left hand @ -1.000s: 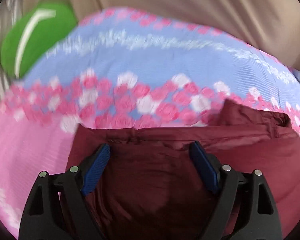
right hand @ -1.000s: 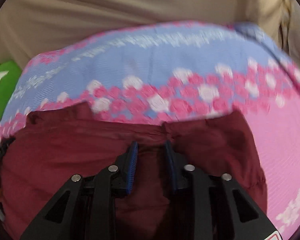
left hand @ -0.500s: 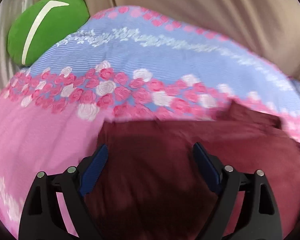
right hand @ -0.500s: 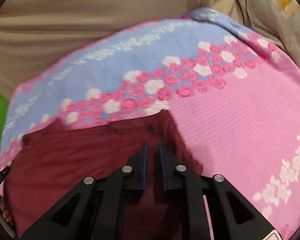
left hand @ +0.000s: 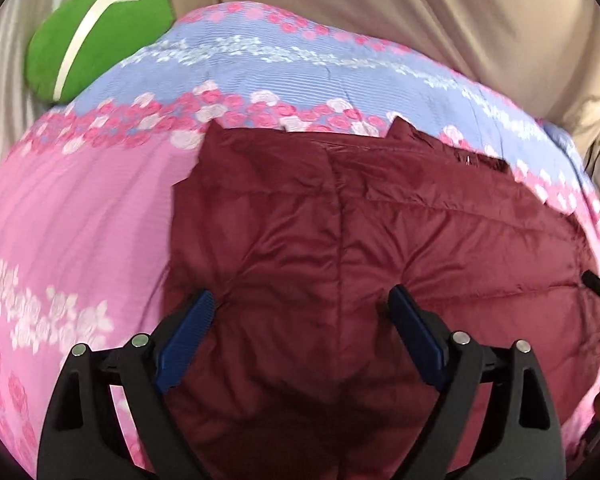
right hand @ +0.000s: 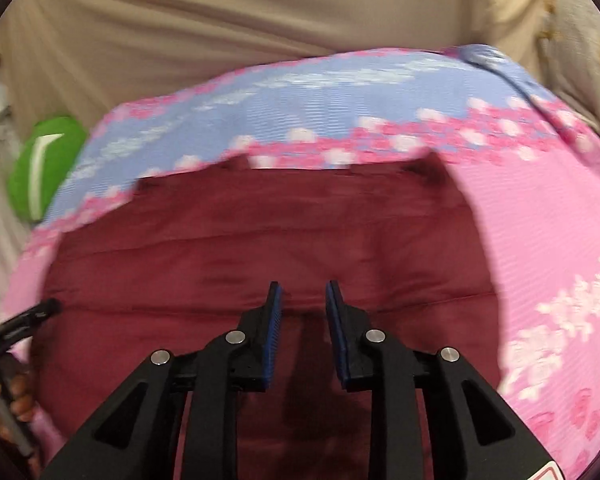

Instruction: Fold large clothes

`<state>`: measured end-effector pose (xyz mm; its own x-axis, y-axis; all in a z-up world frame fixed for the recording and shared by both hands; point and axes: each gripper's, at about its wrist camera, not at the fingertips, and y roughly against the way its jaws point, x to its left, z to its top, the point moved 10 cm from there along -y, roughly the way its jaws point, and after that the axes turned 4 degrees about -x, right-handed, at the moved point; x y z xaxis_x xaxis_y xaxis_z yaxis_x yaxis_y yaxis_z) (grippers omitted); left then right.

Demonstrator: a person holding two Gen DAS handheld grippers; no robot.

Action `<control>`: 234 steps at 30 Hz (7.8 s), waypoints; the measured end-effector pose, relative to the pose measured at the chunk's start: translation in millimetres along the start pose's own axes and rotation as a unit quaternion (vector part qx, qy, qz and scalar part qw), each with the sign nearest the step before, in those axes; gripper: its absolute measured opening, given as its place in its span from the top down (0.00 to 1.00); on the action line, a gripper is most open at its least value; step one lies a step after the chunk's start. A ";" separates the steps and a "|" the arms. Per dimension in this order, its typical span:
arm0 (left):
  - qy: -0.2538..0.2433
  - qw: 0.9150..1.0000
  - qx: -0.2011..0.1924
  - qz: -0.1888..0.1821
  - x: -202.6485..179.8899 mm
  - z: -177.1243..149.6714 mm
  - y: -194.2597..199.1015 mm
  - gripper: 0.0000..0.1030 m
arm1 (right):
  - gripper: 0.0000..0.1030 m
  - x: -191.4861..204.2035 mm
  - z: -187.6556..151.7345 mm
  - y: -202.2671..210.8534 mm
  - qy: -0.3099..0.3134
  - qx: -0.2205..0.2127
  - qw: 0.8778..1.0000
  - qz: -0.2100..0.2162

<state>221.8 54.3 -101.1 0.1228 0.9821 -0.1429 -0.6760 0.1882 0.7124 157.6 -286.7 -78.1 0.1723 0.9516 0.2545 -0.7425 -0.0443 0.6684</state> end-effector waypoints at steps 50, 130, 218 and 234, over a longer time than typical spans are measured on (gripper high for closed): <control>-0.012 0.977 -0.088 -0.192 -85.6 54.7 106.8 0.91 | 0.75 120.7 1.1 -33.6 0.056 0.062 0.987 0.140; -0.068 0.972 0.011 -0.226 -208.5 -44.0 70.5 0.14 | 0.95 -7.2 -41.1 96.9 -0.052 -0.060 0.986 0.144; -0.046 0.964 0.103 -0.243 -251.2 -45.6 -17.0 0.04 | 0.24 -136.8 -75.5 29.8 -0.177 0.031 0.982 0.050; -0.121 0.967 0.088 -0.208 -278.3 -38.5 -31.2 0.04 | 0.24 -122.9 -48.5 -3.0 -0.165 0.038 0.981 0.095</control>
<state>180.7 -225.2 -110.0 0.5381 0.7906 -0.2922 -0.4010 0.5450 0.7364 107.3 -388.8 -145.3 0.2449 0.7739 0.5841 -0.7338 -0.2458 0.6333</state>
